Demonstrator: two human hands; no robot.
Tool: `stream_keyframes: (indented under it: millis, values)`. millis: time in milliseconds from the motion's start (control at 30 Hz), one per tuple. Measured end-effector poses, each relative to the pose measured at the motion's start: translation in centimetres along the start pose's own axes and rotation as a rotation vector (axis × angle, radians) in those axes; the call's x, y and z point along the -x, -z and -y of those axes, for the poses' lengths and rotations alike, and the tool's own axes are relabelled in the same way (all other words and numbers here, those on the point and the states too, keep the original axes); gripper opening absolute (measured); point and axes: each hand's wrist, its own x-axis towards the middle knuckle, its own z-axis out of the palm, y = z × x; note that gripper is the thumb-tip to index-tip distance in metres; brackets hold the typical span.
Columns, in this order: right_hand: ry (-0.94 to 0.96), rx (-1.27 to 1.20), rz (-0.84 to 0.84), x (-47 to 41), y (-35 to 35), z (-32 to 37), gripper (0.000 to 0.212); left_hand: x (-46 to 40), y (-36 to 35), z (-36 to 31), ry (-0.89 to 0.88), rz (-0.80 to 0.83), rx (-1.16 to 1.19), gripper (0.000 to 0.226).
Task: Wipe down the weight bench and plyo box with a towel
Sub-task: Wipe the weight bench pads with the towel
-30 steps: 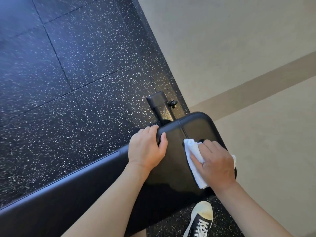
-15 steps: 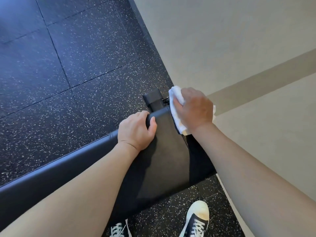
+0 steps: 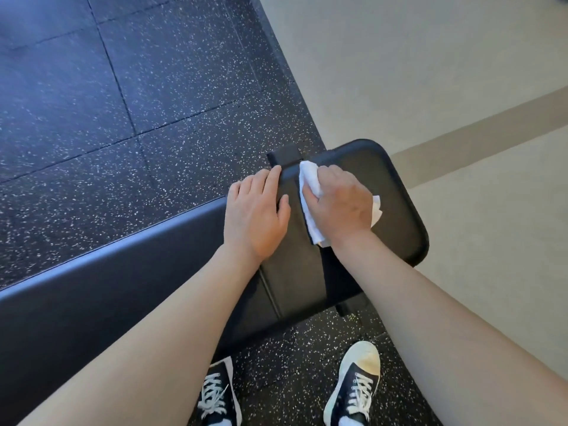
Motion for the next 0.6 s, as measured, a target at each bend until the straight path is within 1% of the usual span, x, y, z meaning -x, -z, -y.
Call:
stream_keyframes:
  millis: [200,300,367,433,467,500,533,567,600]
  values:
    - [0.071,-0.013,0.054,6.8,-0.1,7.8,0.025,9.3,1.0,5.0,0.047,-0.008,-0.004,0.062]
    - [0.18,-0.058,0.109,10.2,0.2,10.9,0.028,13.0,0.6,5.8,0.067,-0.021,0.001,0.062]
    - [0.332,-0.09,0.141,10.6,0.6,10.1,0.033,14.2,0.3,5.6,0.085,-0.033,-0.009,0.063]
    - [0.454,-0.069,0.162,8.4,1.0,7.2,0.033,14.2,0.2,5.4,0.108,-0.044,-0.026,0.066]
    - [0.454,-0.036,0.154,6.7,1.5,5.5,0.031,14.0,0.2,5.3,0.112,-0.047,-0.028,0.066]
    - [0.401,-0.005,0.16,4.9,2.1,4.0,0.028,13.8,0.3,5.2,0.113,-0.052,-0.024,0.066]
    - [0.296,0.004,0.195,3.1,2.9,2.9,0.027,13.8,0.3,5.2,0.112,-0.06,-0.018,0.066]
    - [0.183,0.005,0.23,1.6,3.6,2.2,0.03,13.8,0.3,5.2,0.107,-0.064,-0.016,0.066]
    - [0.095,0.002,0.209,0.9,3.8,1.8,0.039,13.9,0.2,5.3,0.102,-0.067,-0.016,0.066]
